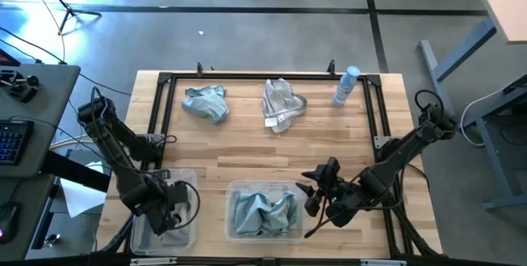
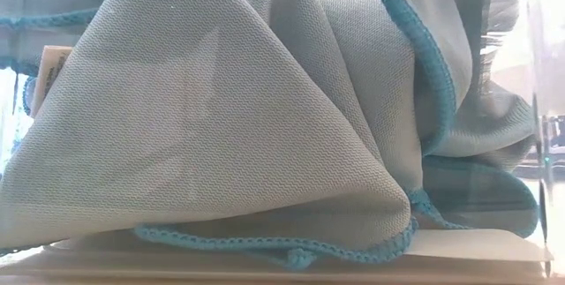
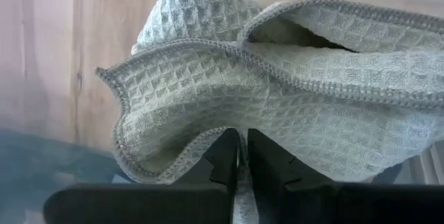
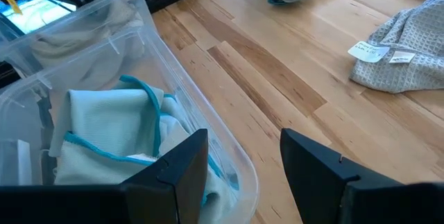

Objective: Sort microfiber towel by color & place in baskets
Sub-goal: Put the bottom left grey towel into the left transparent bin, then put the blue towel into the right transparent bin

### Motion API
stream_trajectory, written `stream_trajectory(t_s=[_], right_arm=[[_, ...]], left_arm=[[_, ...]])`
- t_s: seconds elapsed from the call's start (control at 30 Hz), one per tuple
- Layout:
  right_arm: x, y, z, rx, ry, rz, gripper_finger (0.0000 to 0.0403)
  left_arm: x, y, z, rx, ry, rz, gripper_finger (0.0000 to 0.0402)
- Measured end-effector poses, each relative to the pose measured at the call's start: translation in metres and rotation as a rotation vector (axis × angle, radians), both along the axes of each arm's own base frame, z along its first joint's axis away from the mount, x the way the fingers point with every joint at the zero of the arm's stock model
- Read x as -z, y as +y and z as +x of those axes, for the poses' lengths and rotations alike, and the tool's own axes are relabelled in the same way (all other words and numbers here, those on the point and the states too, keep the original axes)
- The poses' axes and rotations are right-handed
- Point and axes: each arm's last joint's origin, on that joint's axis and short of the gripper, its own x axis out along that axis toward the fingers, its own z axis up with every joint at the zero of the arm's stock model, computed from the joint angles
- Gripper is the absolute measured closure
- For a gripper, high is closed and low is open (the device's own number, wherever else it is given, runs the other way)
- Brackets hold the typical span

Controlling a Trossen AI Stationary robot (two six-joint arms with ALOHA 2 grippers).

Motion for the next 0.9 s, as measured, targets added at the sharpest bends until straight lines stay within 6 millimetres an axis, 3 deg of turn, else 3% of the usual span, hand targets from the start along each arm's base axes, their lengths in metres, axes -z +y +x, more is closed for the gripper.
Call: stream_trajectory(t_s=[0.33,0.73,0.9], right_arm=[[0.015,0.006,0.006,0.010,0.035,0.009,0.0226],[-0.001,0.000,0.000,-0.002,0.001,0.044,0.0226],[-0.008,-0.003,-0.003,0.018,-0.025,0.086,0.0227]], left_arm=[[-0.004,0.001,-0.003,-0.036,0.018,-0.024,0.0301],[-0.059,0.018,-0.006,-0.136,-0.084,-0.233,0.0286],[-0.073,0.034,-0.005,-0.229,-0.263,-0.203,0.0286]])
